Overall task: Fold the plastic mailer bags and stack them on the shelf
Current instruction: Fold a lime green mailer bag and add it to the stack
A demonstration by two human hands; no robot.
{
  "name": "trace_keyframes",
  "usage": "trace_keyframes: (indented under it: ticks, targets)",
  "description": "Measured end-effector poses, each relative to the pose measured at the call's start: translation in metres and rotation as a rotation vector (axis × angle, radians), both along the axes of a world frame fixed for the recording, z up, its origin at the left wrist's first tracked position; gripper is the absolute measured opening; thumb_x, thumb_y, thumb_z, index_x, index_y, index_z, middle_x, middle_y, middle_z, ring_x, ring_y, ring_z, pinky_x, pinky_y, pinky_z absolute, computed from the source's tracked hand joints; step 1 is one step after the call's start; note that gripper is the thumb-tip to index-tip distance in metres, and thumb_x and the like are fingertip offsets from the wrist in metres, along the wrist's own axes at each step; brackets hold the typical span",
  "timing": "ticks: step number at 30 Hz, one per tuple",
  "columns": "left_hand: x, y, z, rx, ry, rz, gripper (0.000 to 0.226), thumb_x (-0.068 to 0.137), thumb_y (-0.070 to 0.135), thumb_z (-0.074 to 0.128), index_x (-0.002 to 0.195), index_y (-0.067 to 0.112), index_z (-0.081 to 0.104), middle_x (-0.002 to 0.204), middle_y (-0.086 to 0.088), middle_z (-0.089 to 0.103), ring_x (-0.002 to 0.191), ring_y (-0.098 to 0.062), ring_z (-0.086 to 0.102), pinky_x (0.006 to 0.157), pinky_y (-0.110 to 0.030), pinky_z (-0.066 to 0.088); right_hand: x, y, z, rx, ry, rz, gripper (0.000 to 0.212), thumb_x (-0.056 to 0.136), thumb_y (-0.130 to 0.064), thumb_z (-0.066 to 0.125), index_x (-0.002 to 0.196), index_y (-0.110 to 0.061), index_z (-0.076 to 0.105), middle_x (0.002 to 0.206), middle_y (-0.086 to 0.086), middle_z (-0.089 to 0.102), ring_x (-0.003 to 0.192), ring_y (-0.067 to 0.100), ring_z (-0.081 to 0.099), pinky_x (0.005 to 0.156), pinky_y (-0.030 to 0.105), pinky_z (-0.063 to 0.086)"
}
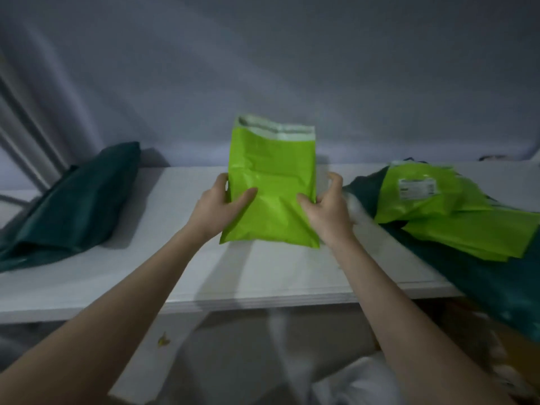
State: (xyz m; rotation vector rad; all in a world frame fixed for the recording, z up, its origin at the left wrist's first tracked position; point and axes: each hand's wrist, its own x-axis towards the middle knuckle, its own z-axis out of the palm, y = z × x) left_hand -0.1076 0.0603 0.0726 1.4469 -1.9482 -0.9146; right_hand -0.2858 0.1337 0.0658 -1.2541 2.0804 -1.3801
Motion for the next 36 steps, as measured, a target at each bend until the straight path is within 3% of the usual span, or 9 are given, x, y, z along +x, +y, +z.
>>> trace_keyframes:
  ticks: [4,7,10,13,16,20,27,32,36]
  targets:
    - [0.045,-0.005,-0.035,0.175,-0.126,-0.009,0.070,0.088,0.049,0.055,0.144,0.018,0.025,0.130,-0.016,0.054,0.117,-0.031,0.053,0.096,-0.034,0.043,0.036,-0.012,-0.031,0.223,0.114,0.139,0.063,0.086,-0.024,0.063,0.137,-0.014,0.027,0.079,0.009,0.056,0.093,0.037,0.061,0.065,0.030,0.035]
    - [0.060,-0.007,-0.053,0.225,-0.201,-0.008,0.082,0.089,0.050,0.052,0.149,0.016,0.010,0.139,-0.017,0.046,0.124,-0.033,0.048,0.100,-0.035,0.039,0.051,-0.017,-0.041,0.294,0.167,0.161,0.063,0.086,-0.024,0.063,0.137,-0.013,0.029,0.103,0.019,0.063,0.100,0.036,0.060,0.074,0.032,0.042]
    - [0.068,-0.007,-0.069,0.179,-0.225,0.005,0.076,0.089,0.053,0.049,0.147,0.015,0.017,0.137,-0.016,0.046,0.124,-0.032,0.047,0.103,-0.040,0.038,0.058,-0.017,-0.048,0.359,0.175,0.149,0.062,0.086,-0.025,0.063,0.135,-0.009,0.029,0.112,0.020,0.060,0.105,0.036,0.058,0.078,0.033,0.043]
    - [0.065,-0.008,-0.080,-0.027,-0.333,0.021,0.069,0.090,0.056,0.038,0.142,0.012,0.030,0.138,-0.014,0.035,0.130,-0.033,0.036,0.107,-0.043,0.031,0.055,-0.014,-0.054,0.447,0.238,0.176,0.054,0.087,-0.026,0.060,0.130,-0.008,0.033,0.117,0.019,0.056,0.110,0.036,0.054,0.081,0.034,0.041]
    - [0.055,-0.009,-0.074,-0.200,-0.298,0.003,0.052,0.095,0.042,0.037,0.135,0.008,0.042,0.136,-0.013,0.037,0.126,-0.034,0.038,0.106,-0.042,0.032,0.051,-0.016,-0.056,0.554,0.373,0.225,0.047,0.088,-0.028,0.055,0.127,-0.007,0.040,0.127,0.016,0.040,0.121,0.035,0.039,0.094,0.036,0.036]
    - [0.044,-0.002,-0.075,-0.295,-0.500,-0.266,0.057,0.091,0.052,0.022,0.129,0.018,0.049,0.130,-0.003,0.049,0.122,-0.024,0.045,0.099,-0.038,0.037,0.059,-0.021,-0.057,0.359,0.548,0.259,0.041,0.089,-0.028,0.054,0.125,-0.008,0.050,0.127,0.012,0.044,0.121,0.032,0.037,0.099,0.036,0.034]
    - [0.034,0.001,-0.081,-0.246,-0.562,-0.230,0.045,0.097,0.047,0.031,0.132,0.025,0.046,0.131,0.003,0.050,0.125,-0.019,0.044,0.099,-0.036,0.034,0.066,-0.021,-0.066,0.449,0.682,0.429,0.040,0.095,-0.044,0.039,0.120,-0.016,0.052,0.127,0.002,0.052,0.123,0.025,0.043,0.099,0.041,0.039]
    - [0.040,0.006,-0.092,-0.185,-0.599,-0.322,0.076,0.082,0.061,0.002,0.143,0.025,0.032,0.150,0.004,0.032,0.137,-0.017,0.031,0.109,-0.038,0.028,0.071,-0.019,-0.071,0.502,0.784,0.417,0.047,0.097,-0.046,0.031,0.128,-0.015,0.047,0.133,0.005,0.048,0.127,0.027,0.040,0.104,0.044,0.034]
    - [0.042,0.011,-0.100,-0.134,-0.439,-0.233,0.057,0.097,0.047,0.019,0.149,0.022,0.018,0.157,0.001,0.017,0.145,-0.017,0.013,0.117,-0.037,0.014,0.076,-0.015,-0.083,0.432,0.775,0.421,0.056,0.099,-0.043,0.027,0.145,-0.010,0.027,0.153,0.009,0.028,0.143,0.024,0.018,0.115,0.045,0.015]
